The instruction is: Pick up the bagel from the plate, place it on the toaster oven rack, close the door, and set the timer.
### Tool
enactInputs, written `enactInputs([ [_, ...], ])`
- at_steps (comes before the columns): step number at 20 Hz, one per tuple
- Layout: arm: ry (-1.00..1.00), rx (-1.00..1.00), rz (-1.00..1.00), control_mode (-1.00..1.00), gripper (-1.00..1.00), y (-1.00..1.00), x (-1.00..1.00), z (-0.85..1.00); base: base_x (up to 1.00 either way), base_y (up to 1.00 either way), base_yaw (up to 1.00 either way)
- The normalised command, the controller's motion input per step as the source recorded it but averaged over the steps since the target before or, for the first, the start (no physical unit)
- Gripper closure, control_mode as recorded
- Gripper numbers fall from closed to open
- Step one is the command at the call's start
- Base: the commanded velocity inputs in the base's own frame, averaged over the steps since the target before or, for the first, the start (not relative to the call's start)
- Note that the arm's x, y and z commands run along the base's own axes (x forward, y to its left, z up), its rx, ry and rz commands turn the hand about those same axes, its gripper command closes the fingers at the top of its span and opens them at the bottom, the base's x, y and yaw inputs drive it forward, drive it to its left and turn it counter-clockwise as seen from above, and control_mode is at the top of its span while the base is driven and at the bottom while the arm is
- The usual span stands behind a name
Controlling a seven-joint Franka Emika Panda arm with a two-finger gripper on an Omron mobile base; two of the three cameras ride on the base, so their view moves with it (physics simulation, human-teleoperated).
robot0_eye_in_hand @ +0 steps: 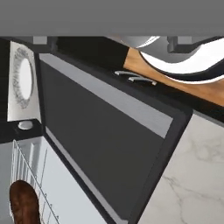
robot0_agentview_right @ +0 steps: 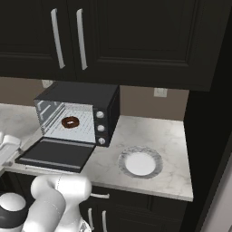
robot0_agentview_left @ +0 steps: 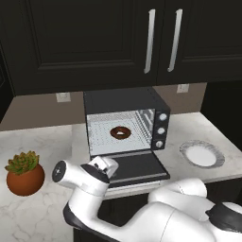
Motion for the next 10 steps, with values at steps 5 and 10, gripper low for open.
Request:
enactInputs([
  [5, -0.01, -0.13, 0.09, -1.0, -1.0, 0.05, -0.09, -0.14, 0.0, 0.0, 0.0],
  [10, -0.01, -0.13, 0.07, -1.0, -1.0, 0.16, -0.02, -0.13, 0.0, 0.0, 0.0],
])
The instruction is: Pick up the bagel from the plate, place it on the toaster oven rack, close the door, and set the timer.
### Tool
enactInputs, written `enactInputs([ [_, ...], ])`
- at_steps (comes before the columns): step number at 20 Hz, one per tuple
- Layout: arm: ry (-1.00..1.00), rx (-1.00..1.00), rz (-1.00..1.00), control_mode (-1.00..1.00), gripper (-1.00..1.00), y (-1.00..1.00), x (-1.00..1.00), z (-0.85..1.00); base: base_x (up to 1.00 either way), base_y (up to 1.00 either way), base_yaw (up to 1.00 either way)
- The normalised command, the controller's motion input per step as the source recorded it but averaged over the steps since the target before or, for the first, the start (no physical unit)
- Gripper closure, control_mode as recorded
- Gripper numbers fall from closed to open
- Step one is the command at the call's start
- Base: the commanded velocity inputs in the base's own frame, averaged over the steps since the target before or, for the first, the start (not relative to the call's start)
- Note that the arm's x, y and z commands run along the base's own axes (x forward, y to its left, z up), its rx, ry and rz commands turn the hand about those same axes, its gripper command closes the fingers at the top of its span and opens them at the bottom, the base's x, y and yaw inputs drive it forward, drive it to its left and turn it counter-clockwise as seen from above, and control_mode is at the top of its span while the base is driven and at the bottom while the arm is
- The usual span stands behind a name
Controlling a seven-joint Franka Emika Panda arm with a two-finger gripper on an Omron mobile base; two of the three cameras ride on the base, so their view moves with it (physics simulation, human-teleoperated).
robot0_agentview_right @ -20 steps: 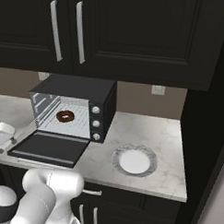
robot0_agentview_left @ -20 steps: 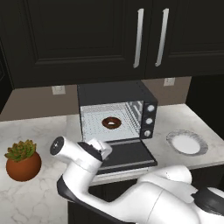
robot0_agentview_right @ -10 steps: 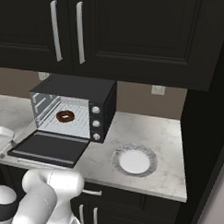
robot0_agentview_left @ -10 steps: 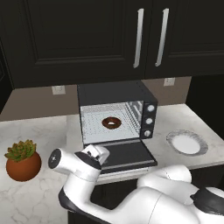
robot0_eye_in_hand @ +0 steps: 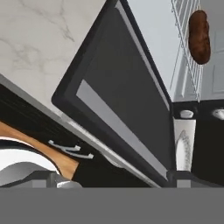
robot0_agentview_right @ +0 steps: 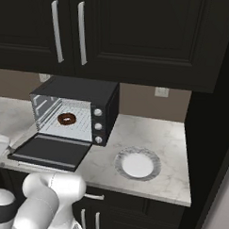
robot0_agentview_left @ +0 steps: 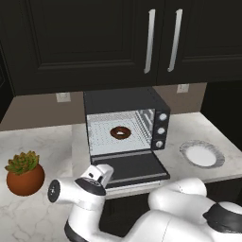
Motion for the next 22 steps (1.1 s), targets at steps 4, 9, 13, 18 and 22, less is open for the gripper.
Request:
enactInputs([
  [4, -0.01, -0.12, 0.07, -1.0, -1.0, 0.11, 0.03, -0.1, 0.0, 0.0, 0.0],
  [9, -0.04, -0.12, 0.06, -1.0, -1.0, 0.1, 0.07, -0.14, 0.0, 0.0, 0.0],
  [13, -0.07, -0.1, 0.06, -1.0, -1.0, 0.04, 0.21, -0.15, 0.0, 0.0, 0.0],
  [18, -0.09, -0.06, 0.05, -1.0, -1.0, 0.01, 0.18, -0.04, 0.0, 0.0, 0.0],
  [22, -0.08, -0.07, 0.04, -1.0, -1.0, 0.0, 0.11, -0.06, 0.0, 0.0, 0.0],
])
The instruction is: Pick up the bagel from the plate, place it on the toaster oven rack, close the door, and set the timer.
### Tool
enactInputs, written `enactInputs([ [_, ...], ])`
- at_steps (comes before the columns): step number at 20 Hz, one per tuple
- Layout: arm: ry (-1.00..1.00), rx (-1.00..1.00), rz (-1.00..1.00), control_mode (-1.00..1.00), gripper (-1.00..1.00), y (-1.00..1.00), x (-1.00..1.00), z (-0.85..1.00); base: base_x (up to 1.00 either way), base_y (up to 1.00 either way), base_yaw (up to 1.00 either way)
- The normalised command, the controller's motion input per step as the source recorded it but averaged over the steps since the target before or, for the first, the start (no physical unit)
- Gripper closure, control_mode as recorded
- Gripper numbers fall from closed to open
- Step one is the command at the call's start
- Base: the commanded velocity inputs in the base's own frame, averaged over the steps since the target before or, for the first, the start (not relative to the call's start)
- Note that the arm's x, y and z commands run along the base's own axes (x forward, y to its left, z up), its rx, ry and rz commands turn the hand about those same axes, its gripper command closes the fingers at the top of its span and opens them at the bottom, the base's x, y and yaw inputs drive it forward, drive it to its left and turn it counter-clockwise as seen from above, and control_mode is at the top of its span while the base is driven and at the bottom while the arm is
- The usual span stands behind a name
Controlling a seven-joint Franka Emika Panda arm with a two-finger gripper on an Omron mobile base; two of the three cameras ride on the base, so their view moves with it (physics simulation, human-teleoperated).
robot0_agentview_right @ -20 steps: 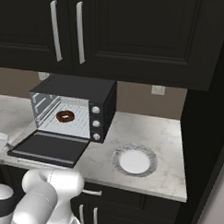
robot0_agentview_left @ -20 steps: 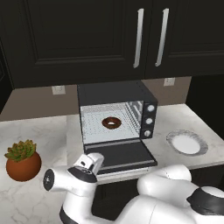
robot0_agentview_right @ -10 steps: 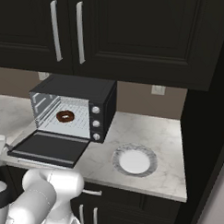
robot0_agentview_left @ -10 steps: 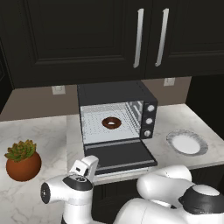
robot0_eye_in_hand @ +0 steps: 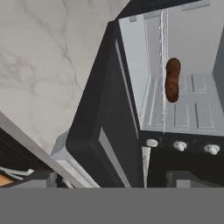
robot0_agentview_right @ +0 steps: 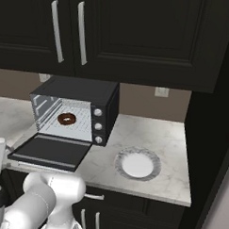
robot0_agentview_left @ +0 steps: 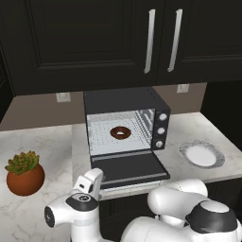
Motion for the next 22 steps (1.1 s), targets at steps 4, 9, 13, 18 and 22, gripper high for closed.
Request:
enactInputs([
  [4, -0.04, -0.08, 0.04, -1.0, -1.0, 0.05, 0.08, -0.17, 0.0, 0.0, 0.0],
  [9, 0.0, -0.03, 0.06, -1.0, -1.0, 0.2, 0.18, -0.19, 0.0, 0.0, 0.0],
  [13, -0.02, 0.0, 0.07, -1.0, -1.0, 0.21, 0.25, -0.01, 0.0, 0.0, 0.0],
  [18, -0.04, 0.0, 0.04, -1.0, -1.0, 0.08, 0.22, 0.0, 0.0, 0.0, 0.0],
  [22, -0.05, -0.08, 0.0, -1.0, -1.0, 0.0, 0.01, 0.0, 0.0, 0.0, 0.0],
])
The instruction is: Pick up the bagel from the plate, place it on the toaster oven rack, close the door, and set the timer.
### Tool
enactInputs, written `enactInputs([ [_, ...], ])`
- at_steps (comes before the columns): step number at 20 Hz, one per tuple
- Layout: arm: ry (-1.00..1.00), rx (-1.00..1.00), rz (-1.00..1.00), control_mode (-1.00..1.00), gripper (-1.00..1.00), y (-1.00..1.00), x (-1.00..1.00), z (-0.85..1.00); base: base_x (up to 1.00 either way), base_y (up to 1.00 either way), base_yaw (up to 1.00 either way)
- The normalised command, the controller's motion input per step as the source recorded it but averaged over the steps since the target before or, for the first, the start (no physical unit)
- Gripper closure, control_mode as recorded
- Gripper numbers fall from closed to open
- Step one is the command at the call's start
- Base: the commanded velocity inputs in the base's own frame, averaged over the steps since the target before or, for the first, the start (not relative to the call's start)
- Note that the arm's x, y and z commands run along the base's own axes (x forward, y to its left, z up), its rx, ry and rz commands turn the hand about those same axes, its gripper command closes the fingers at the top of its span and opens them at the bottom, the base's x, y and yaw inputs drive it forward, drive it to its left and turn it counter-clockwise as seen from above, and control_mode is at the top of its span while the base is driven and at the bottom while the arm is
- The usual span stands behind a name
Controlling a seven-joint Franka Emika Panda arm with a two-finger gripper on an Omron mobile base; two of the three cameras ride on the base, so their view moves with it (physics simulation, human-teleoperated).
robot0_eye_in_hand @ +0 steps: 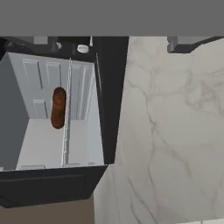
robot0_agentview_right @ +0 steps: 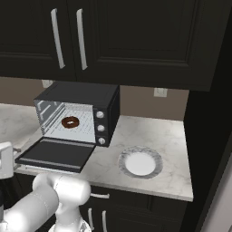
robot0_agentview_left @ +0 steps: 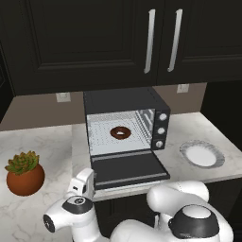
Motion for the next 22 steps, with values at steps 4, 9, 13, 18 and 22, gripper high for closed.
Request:
enactInputs([
  [4, -0.07, -0.11, 0.0, -1.0, -1.0, 0.0, 0.0, 0.0, 0.0, 0.0, 0.0],
  [9, -0.07, -0.1, -0.04, -1.0, -1.0, 0.0, 0.0, 0.04, 0.0, 0.0, 0.0],
  [13, -0.11, -0.09, -0.08, -1.0, -1.0, 0.0, 0.0, 0.19, 0.0, 0.0, 0.0],
  [18, -0.17, -0.08, -0.09, -1.0, -1.0, -0.03, 0.08, 0.39, 0.0, 0.0, 0.0],
  [22, -0.15, -0.06, -0.06, -1.0, -1.0, -0.09, 0.42, 0.44, 0.0, 0.0, 0.0],
])
